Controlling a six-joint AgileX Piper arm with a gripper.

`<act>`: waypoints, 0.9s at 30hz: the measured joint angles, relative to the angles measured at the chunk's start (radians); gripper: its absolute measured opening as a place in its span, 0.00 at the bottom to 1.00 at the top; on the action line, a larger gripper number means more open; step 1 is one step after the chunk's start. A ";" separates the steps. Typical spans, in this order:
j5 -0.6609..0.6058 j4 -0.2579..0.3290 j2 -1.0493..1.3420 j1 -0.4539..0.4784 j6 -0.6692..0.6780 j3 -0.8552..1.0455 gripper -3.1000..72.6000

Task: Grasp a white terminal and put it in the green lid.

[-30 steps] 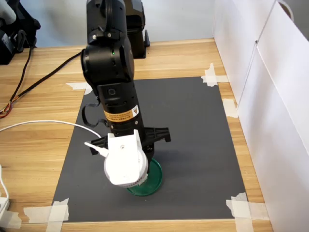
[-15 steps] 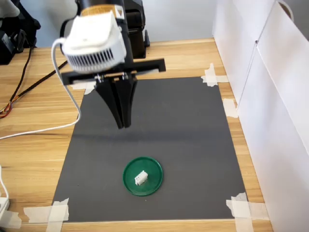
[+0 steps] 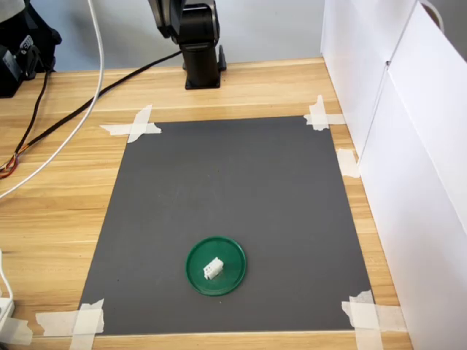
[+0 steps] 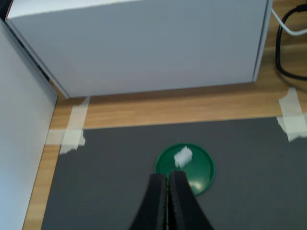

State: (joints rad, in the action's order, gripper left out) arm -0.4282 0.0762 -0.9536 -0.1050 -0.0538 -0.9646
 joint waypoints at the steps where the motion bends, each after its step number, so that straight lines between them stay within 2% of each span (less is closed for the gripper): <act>1: 0.001 0.000 0.031 0.000 -0.001 0.029 0.01; 11: 0.130 0.000 0.497 0.000 -0.089 0.433 0.01; 21: 0.131 -0.001 0.807 0.000 -0.092 0.710 0.01; 27: 0.055 -0.045 0.884 0.000 -0.092 0.802 0.01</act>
State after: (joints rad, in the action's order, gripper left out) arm -0.3736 0.0312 -0.0700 -0.1050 -0.1462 -0.1626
